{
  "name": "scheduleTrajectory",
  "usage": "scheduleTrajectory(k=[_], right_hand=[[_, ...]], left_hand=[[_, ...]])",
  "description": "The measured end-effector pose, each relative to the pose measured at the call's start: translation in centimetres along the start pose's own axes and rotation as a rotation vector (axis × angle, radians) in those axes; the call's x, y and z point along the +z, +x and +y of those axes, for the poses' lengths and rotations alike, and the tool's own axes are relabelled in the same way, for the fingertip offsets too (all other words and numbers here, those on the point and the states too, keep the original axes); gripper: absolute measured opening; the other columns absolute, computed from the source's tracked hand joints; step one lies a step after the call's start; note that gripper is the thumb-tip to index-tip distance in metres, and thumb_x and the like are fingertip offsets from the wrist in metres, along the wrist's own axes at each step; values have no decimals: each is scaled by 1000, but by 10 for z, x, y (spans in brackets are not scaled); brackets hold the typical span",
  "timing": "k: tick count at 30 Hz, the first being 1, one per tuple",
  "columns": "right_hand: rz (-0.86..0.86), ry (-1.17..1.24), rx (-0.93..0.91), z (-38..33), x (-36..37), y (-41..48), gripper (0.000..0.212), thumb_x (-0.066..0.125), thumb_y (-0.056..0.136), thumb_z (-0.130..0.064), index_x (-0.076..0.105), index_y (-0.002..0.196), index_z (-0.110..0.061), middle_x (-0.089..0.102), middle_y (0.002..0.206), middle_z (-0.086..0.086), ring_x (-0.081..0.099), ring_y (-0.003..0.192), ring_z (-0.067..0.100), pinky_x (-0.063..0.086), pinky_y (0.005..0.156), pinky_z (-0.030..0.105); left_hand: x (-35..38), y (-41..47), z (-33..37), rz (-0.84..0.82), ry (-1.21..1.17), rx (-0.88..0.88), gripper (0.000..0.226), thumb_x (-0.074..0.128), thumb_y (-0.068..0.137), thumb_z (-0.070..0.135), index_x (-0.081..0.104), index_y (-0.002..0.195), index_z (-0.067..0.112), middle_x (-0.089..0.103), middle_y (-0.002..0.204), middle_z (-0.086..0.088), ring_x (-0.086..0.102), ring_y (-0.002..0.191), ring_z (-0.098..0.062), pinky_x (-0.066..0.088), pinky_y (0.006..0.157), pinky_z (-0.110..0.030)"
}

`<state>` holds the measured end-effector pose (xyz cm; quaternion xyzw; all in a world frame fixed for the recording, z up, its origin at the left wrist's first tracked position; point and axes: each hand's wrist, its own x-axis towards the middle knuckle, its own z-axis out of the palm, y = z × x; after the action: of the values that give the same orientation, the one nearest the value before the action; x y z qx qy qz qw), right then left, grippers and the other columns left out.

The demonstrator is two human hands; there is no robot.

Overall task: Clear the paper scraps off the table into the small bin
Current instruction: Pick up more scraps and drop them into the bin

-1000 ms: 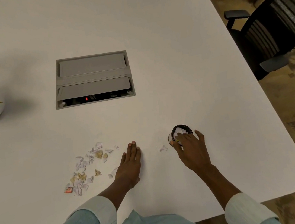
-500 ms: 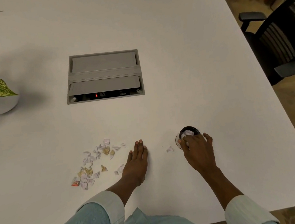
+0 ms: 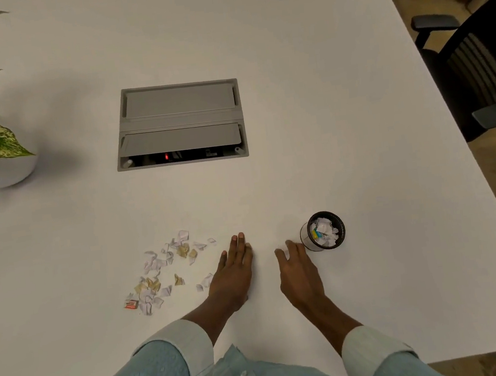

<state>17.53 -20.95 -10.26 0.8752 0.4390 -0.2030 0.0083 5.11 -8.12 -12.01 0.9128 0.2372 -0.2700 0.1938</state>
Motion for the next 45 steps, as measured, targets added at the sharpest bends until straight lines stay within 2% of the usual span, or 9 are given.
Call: scheduleTrajectory(k=[4, 11, 18, 21, 23, 26, 30, 40, 45], right_hand=[[-52, -70, 9, 1, 10, 7, 69, 68, 84, 5, 44, 147, -10, 36, 155, 26, 39, 142, 39, 51, 104, 40], [37, -113, -54, 3, 4, 10, 49, 88, 53, 9, 70, 96, -5, 66, 103, 16, 66, 93, 28, 59, 65, 29], [-16, -23, -82, 8, 11, 4, 21, 68, 77, 13, 67, 88, -5, 64, 99, 12, 62, 92, 27, 52, 60, 33], [116, 127, -98, 7, 0, 2, 18, 69, 80, 12, 68, 82, -6, 63, 90, 8, 62, 82, 22, 52, 60, 30], [297, 304, -94, 9, -16, 0, 19, 74, 78, 11, 69, 78, -7, 63, 82, 3, 60, 74, 13, 50, 63, 17], [490, 477, 17, 19, -44, -1, 12, 73, 86, 1, 71, 83, -10, 66, 91, -1, 64, 80, 13, 51, 72, 21], [638, 537, 149, 43, -70, 3, 13, 73, 86, -1, 71, 82, -14, 69, 92, -2, 68, 73, 14, 53, 64, 28], [577, 363, 198, 71, -63, 14, 14, 63, 91, 4, 74, 96, -1, 73, 100, 14, 70, 85, 36, 54, 73, 35], [677, 395, 90, 50, -54, 0, 20, 59, 94, 1, 72, 106, -8, 65, 108, 7, 64, 105, 28, 53, 81, 32]], left_hand=[[2, 1, -2, 6, 3, 2, 126, 84, 85, 16, -14, 162, 3, -36, 166, -16, -30, 155, -35, 5, 132, -49], [0, 1, -1, 17, 4, 4, 122, 82, 86, 13, -12, 162, 2, -34, 167, -18, -28, 156, -36, 6, 132, -50], [-1, -2, -3, 17, -4, 6, 124, 84, 85, 15, -12, 163, 3, -32, 167, -17, -26, 157, -35, 5, 132, -48], [-3, -2, -3, 22, -15, 6, 124, 83, 86, 15, -13, 163, 3, -33, 168, -16, -25, 157, -34, 3, 132, -46], [-4, -2, -3, 26, -25, 7, 122, 83, 85, 13, -11, 163, 3, -32, 168, -15, -24, 158, -34, 4, 132, -46], [-4, -2, -3, 43, -21, 5, 121, 82, 86, 13, -10, 163, 3, -32, 168, -15, -24, 158, -33, 5, 132, -46], [-2, -1, -3, 55, -17, 11, 118, 80, 87, 11, -10, 163, 3, -32, 168, -16, -25, 158, -33, 6, 132, -46], [0, 0, -9, 59, -12, 46, 122, 84, 85, 18, -8, 164, 5, -30, 169, -12, -23, 159, -30, 6, 132, -44], [-9, -6, -17, 60, -140, 42, 85, 69, 97, 20, 17, 162, 4, -7, 175, -11, -6, 163, -25, 31, 126, -44]])
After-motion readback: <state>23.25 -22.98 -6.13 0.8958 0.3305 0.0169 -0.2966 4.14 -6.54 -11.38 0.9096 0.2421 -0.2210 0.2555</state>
